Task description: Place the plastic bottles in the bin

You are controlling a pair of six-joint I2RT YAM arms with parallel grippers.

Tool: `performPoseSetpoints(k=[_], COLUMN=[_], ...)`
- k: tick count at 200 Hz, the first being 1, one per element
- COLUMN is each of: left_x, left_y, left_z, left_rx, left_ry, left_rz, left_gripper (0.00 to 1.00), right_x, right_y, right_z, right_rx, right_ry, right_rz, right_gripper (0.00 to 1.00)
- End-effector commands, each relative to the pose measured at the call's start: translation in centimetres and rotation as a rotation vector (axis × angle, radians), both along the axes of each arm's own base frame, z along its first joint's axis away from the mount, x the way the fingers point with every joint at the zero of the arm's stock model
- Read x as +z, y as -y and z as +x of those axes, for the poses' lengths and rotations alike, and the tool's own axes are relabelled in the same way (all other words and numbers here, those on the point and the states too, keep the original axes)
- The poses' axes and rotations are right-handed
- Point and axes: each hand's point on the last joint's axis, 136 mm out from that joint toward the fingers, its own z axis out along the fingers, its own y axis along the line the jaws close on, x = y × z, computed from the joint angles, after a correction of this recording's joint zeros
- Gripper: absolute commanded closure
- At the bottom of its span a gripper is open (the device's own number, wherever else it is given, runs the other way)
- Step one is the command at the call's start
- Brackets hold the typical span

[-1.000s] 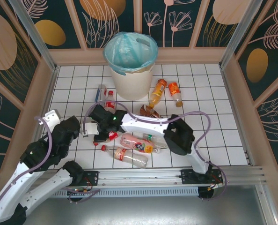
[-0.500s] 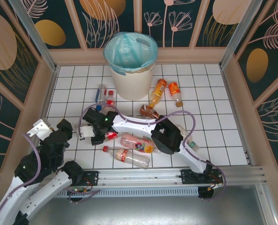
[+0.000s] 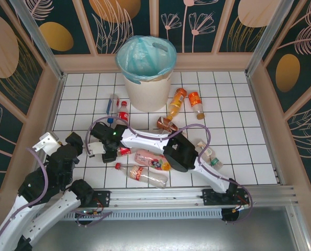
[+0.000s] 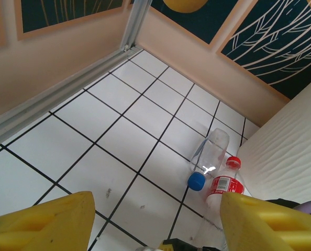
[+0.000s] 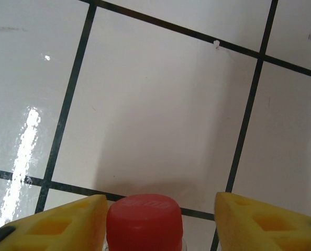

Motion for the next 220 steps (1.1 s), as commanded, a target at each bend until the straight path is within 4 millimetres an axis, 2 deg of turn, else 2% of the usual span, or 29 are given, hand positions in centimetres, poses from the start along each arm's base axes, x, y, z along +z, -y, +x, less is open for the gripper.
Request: performPoseSetpoints(k=[1,23,55,94,119,124,136,173,220], left_x=[0.1,0.4,1.7,4.9,6.8,8.1,9.5,13.8,16.7], left_y=[0.3,0.5,0.2,-0.2,0.1,0.1,0.2,2.6,6.0], left_z=[0.3,0.4,0.3,0.0,0.0,-0.1,-0.1,1.2,3.8], left_rx=[-0.008,-0.020,-0.016,-0.023,-0.051,-0.062,-0.077,-0.171,-0.265], left_ry=[0.011,0.016,0.045,0.102,0.119,0.143,0.158,0.187,0.198], left_rz=[0.005,0.009,0.012,0.000,0.015,0.002,0.003,0.022,0.063], left_gripper=[0.35,0.35,0.34,0.35,0.35,0.35,0.35,0.36,0.36], right_x=[-0.6,0.3,2.8,6.7,10.0,10.8,12.7,18.2,24.5], right_y=[0.2,-0.3,-1.2,-1.3,-1.2,-1.2,-1.0,0.2,2.3], right_z=[-0.1,0.1,0.5,0.6,0.3,0.1,-0.1,0.2,1.7], right_rx=[-0.012,-0.026,-0.038,-0.045,-0.061,-0.064,-0.073,-0.129,-0.208], right_ry=[-0.002,-0.002,0.006,0.003,-0.036,-0.050,-0.080,-0.118,-0.114], right_rz=[-0.035,-0.010,0.040,0.095,0.151,0.166,0.202,0.303,0.446], right_gripper=[0.48,0.56,0.66,0.77,0.79,0.81,0.81,0.84,0.90])
